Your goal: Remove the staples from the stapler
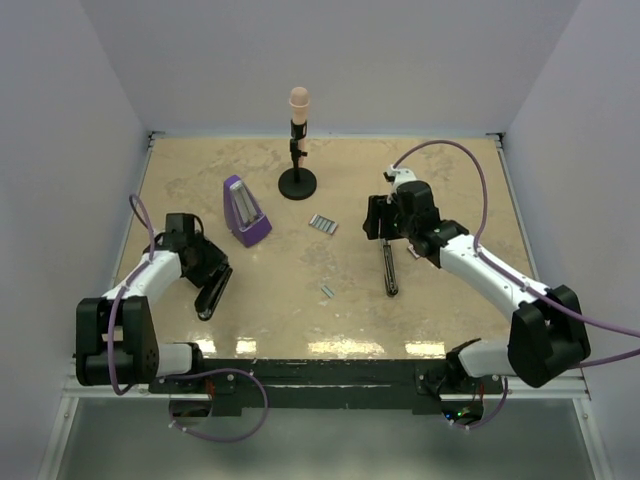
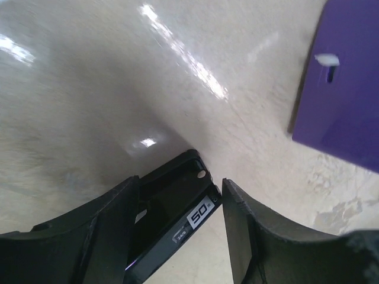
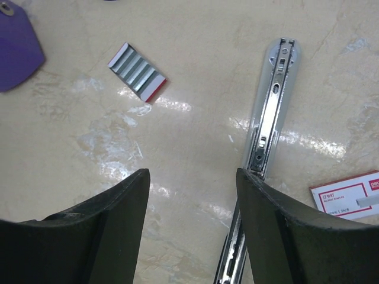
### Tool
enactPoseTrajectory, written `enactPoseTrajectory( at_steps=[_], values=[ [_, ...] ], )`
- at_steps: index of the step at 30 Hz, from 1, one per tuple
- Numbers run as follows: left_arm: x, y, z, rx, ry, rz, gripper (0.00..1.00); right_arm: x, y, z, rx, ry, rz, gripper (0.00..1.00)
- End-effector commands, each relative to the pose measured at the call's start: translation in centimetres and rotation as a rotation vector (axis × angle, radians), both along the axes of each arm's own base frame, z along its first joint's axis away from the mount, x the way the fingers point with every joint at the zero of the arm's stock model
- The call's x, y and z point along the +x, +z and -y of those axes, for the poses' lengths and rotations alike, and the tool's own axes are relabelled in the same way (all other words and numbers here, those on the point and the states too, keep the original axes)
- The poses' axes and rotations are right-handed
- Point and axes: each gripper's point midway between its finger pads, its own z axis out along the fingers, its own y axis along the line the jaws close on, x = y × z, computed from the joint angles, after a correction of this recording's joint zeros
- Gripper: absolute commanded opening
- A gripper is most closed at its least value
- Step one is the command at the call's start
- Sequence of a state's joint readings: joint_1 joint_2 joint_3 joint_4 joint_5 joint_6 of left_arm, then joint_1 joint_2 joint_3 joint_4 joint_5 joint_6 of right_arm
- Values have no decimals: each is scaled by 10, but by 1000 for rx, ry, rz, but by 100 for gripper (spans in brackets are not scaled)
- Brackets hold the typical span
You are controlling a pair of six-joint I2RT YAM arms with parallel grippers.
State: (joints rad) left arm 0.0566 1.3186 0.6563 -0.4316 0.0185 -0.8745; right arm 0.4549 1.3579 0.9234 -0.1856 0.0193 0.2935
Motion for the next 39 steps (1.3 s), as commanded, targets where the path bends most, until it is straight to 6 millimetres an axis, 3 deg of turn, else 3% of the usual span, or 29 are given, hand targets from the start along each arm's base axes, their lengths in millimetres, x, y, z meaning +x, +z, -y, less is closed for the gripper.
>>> enactPoseTrajectory(
  at_steps=[1,4,10,13,15,18,21,22,23,25,27,29,30,32,33,34,39],
  values=[
    [-1,4,34,-92,-132,45,62,-1,22,-17,49,81,83,64],
    [6,22,68,-143,-288,153,62,-8,29,-31,64,135,113,65],
    [7,48,112,-245,-488,316,64,-28,43,-73,99,257,155,66],
    [1,55,130,-331,-563,347,65,-41,47,-93,140,358,169,67],
    [2,61,128,-314,-571,362,67,-45,57,-107,174,435,221,68],
    [14,74,107,-178,-509,345,68,-56,67,-132,213,548,278,68],
    [28,92,66,-30,-369,295,69,-72,69,-162,177,690,373,69],
    [32,99,43,2,-291,282,69,-82,64,-172,154,745,401,69],
    [33,106,31,9,-251,294,69,-79,53,-177,109,783,430,70],
    [37,116,-4,40,-134,315,69,-84,60,-192,157,862,468,70],
    [36,123,-23,75,-64,325,69,-91,61,-210,203,941,482,70],
    [30,121,-44,117,31,296,69,-99,71,-230,203,1006,519,70],
    [24,115,-52,139,69,267,69,-101,59,-239,184,1031,501,71],
    [17,109,-62,131,128,251,69,-107,63,-257,167,1091,542,71],
    [9,96,-63,120,147,224,68,-106,46,-265,146,1114,516,71],
    [4,93,-70,121,181,223,68,-107,50,-274,136,1148,548,71],
    [-22,61,-90,108,264,142,68,-113,23,-304,113,1265,503,77]
  ],
)
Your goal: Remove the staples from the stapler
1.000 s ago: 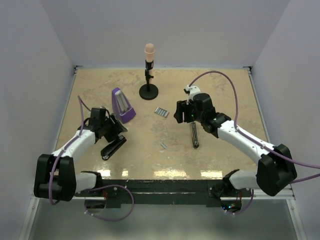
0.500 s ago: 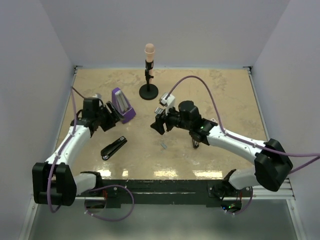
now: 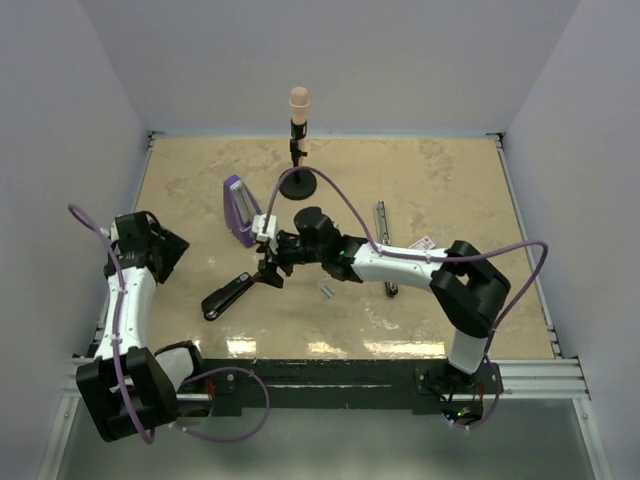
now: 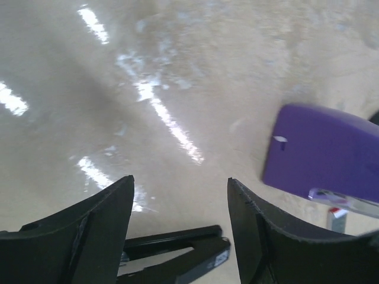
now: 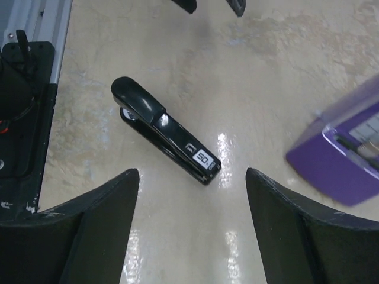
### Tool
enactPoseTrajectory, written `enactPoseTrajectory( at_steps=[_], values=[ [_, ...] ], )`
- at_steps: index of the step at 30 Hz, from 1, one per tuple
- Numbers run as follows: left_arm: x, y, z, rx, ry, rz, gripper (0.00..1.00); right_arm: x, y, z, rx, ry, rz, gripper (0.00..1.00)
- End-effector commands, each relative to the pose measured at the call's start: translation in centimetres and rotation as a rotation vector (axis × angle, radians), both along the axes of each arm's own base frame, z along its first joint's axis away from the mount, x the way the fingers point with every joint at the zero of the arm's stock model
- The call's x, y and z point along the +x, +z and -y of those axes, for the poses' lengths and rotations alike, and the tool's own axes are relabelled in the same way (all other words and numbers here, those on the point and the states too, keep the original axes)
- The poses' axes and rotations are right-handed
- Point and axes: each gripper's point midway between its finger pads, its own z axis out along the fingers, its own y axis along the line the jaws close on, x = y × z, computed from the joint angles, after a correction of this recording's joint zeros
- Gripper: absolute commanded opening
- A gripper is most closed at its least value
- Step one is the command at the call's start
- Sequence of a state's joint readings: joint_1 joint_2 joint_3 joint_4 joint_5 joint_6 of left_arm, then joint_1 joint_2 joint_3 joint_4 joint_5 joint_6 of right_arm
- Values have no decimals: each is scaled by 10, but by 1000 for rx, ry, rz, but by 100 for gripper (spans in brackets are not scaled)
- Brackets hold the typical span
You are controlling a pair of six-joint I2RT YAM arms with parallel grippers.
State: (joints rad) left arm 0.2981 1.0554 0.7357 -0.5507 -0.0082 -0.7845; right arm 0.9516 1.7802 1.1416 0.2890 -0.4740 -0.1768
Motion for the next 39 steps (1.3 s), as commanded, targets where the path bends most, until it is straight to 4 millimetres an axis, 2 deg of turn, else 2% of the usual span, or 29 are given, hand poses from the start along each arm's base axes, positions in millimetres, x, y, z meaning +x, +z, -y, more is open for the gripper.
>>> enactPoseTrajectory(
  at_steps=[1,3,5,7,8,10,11,13,14,15,18,23,24,25,27,28,30,31,32,34,35,39],
  values=[
    [-26,-24,-23,-26,112,-73,69,-9,10,-35,26,151,115,78],
    [-31,-33,-27,-50,109,-88,68,-12,13,-48,29,170,153,78],
    [-35,-41,-27,-69,105,-112,68,-19,0,-60,8,210,183,77],
    [-33,-45,-23,-100,85,-117,68,-25,2,-72,23,248,220,77],
    [-33,-46,-22,-101,79,-117,67,-27,-5,-78,31,268,223,76],
    [-33,-48,-23,-104,82,-123,66,-30,-5,-89,49,293,245,76],
    [-33,-49,-22,-106,73,-123,66,-33,-15,-93,38,307,236,75],
    [-32,-48,-22,-108,73,-117,66,-39,-15,-106,37,341,242,75],
    [-32,-48,-22,-107,70,-116,66,-42,-30,-108,7,354,224,74],
    [-32,-47,-22,-104,72,-112,65,-46,-28,-116,9,366,233,74],
    [-33,-47,-23,-103,81,-115,65,-53,-41,-125,-14,381,243,73],
    [-34,-48,-23,-105,84,-122,64,-50,-57,-132,-40,350,260,71],
    [-34,-49,-23,-107,84,-123,64,-51,-59,-133,-43,353,260,69],
    [-34,-49,-22,-107,81,-123,64,-52,-61,-132,-47,352,259,61],
    [-32,-48,-21,-115,68,-115,63,-49,-59,-131,-44,334,264,50],
    [-31,-48,-20,-114,62,-112,63,-48,-53,-131,-34,327,274,38],
    [-30,-46,-19,-115,49,-103,62,-45,-50,-128,-29,298,282,26],
    [-29,-45,-18,-111,40,-97,61,-43,-38,-127,-11,283,297,17],
    [-26,-43,-18,-107,27,-79,61,-43,-37,-125,-8,271,294,12],
    [-20,-36,-10,-116,-50,-29,60,-41,-27,-120,1,236,281,5],
    [-16,-33,-8,-114,-74,-4,60,-40,-16,-115,14,217,286,0],
    [-5,-18,9,-144,-185,108,61,-27,-1,-95,9,91,266,0]
  ],
)
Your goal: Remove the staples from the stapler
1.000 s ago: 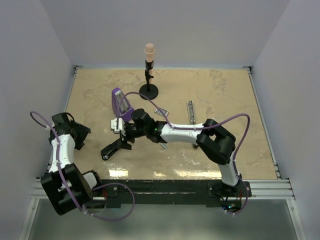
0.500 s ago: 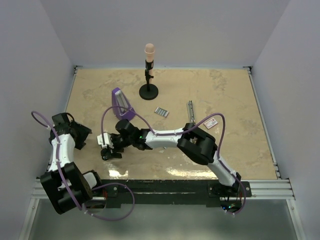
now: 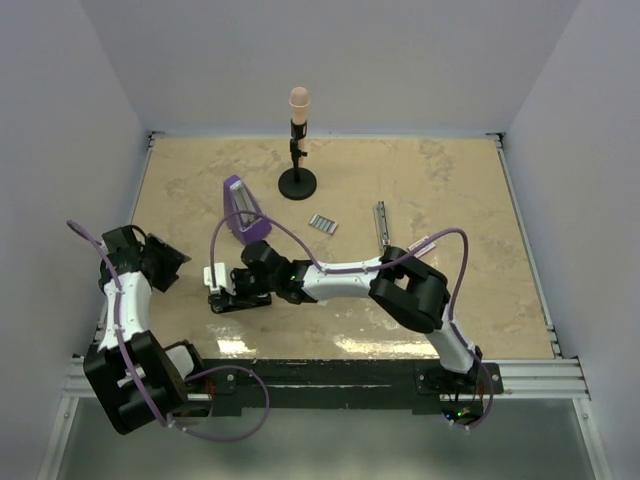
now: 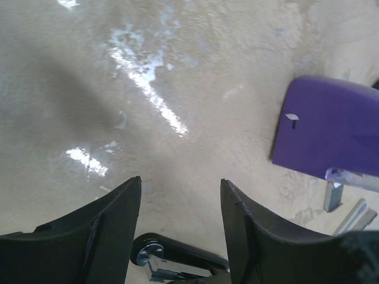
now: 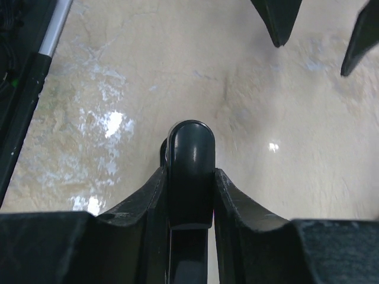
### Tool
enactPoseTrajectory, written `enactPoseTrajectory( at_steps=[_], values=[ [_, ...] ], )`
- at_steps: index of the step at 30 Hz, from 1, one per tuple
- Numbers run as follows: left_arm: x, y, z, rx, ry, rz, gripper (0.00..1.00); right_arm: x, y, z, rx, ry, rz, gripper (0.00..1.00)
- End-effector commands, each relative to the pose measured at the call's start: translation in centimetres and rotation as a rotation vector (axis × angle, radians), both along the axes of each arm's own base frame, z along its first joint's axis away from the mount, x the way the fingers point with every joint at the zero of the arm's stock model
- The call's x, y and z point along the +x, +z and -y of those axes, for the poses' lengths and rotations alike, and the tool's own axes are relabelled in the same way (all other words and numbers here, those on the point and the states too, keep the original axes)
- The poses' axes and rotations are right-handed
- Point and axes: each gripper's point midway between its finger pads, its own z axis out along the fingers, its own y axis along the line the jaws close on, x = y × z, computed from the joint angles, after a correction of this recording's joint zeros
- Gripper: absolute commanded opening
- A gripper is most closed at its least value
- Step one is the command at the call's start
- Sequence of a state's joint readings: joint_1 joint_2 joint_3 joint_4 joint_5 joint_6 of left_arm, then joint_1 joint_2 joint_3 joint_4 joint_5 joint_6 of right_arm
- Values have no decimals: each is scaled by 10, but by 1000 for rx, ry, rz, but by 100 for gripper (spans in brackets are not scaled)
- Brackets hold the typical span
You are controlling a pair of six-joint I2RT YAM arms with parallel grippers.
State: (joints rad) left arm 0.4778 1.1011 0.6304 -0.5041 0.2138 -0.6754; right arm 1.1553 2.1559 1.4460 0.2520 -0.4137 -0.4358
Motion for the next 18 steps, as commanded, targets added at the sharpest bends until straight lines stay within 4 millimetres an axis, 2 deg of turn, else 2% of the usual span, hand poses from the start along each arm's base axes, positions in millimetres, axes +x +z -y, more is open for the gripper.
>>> enactPoseTrajectory(
  at_steps=[1,4,5,6,8,10,11,12,18],
  values=[
    [17,23,18,-18,-155,179,61,25,77,12,146,-162,45,0],
    [21,25,34,-75,-230,245,61,29,73,32,137,-249,24,0],
    [22,25,37,-86,-243,256,61,28,61,41,123,-265,14,0],
    [23,25,40,-104,-259,263,61,26,63,45,131,-281,2,0],
    [23,26,41,-106,-271,264,61,28,47,58,102,-335,-4,0],
    [25,28,44,-108,-289,282,61,35,56,66,142,-400,-9,0],
    [25,31,50,-129,-315,306,60,32,49,75,136,-423,-31,0],
    [25,33,53,-139,-332,326,59,33,60,79,169,-440,-34,0],
    [17,34,78,-230,-397,374,57,37,70,86,218,-510,-88,0]
  ],
)
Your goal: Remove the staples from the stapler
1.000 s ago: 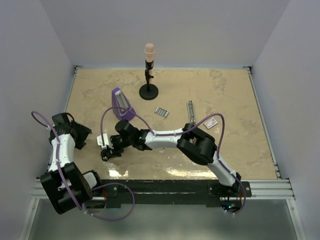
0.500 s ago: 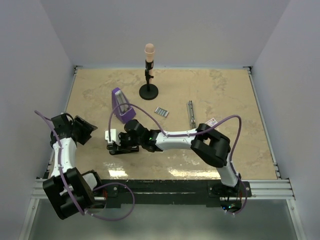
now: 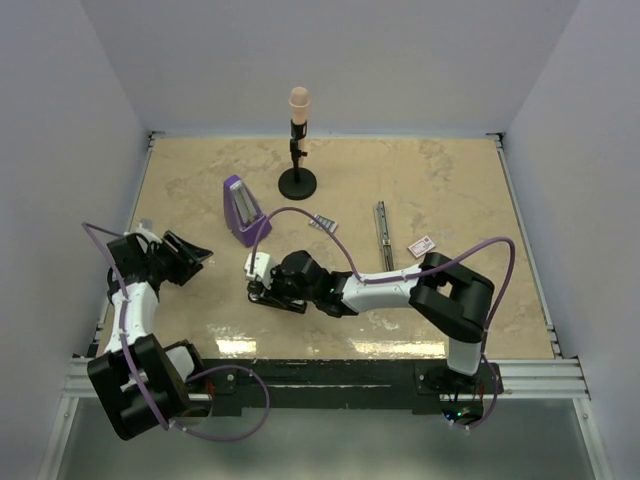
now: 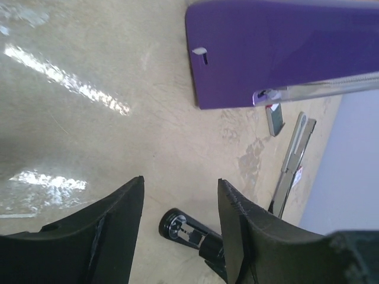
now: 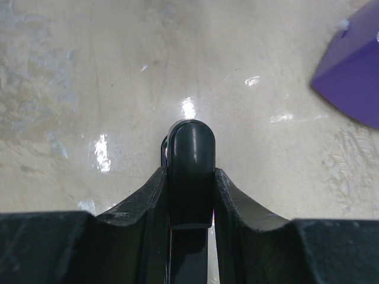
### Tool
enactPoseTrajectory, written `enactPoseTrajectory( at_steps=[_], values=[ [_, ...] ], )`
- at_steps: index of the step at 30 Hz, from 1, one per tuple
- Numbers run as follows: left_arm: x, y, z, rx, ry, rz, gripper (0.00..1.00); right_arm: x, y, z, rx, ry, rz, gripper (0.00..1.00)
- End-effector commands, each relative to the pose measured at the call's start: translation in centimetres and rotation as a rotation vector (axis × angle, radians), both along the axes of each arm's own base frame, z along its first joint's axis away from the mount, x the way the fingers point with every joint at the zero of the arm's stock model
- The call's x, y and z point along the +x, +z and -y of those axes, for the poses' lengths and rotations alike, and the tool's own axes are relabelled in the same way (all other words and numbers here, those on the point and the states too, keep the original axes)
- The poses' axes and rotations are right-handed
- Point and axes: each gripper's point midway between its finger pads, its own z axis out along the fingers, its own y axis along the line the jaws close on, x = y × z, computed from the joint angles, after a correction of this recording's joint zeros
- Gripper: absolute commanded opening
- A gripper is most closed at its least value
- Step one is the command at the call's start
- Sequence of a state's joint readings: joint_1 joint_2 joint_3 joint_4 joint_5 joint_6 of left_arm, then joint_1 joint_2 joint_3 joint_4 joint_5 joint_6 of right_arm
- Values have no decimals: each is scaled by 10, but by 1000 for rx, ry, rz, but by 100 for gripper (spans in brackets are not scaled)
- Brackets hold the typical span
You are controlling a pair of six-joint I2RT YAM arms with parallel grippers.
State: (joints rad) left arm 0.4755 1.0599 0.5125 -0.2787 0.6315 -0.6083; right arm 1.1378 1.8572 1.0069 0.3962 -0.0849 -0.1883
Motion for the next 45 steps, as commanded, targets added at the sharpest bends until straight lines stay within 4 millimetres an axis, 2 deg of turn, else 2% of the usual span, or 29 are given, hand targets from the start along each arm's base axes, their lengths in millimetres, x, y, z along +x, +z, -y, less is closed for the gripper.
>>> enactPoseTrajectory(
  at_steps=[1,3,4,5,8,15,19,26,36,45],
  values=[
    [-6,8,21,-69,-89,72,57,20,81,-10,266,-112,48,0],
    [-10,10,28,-90,-106,79,56,24,89,-5,308,-141,30,0],
    [-12,9,31,-99,-114,76,56,25,105,-4,355,-146,40,0],
    [-14,10,35,-103,-125,85,56,24,105,-1,366,-153,30,0],
    [-19,9,48,-121,-162,82,58,29,126,9,426,-194,45,0],
    [-26,14,83,-196,-243,133,77,30,150,18,506,-221,40,0],
    [-28,18,95,-225,-284,199,79,29,156,18,521,-222,31,0],
    [-27,31,99,-232,-301,262,80,28,161,14,541,-215,18,0],
    [-28,22,102,-267,-279,235,77,27,167,11,583,-218,-11,0],
    [-27,24,117,-301,-292,228,72,30,169,3,610,-226,-31,0]
  ],
)
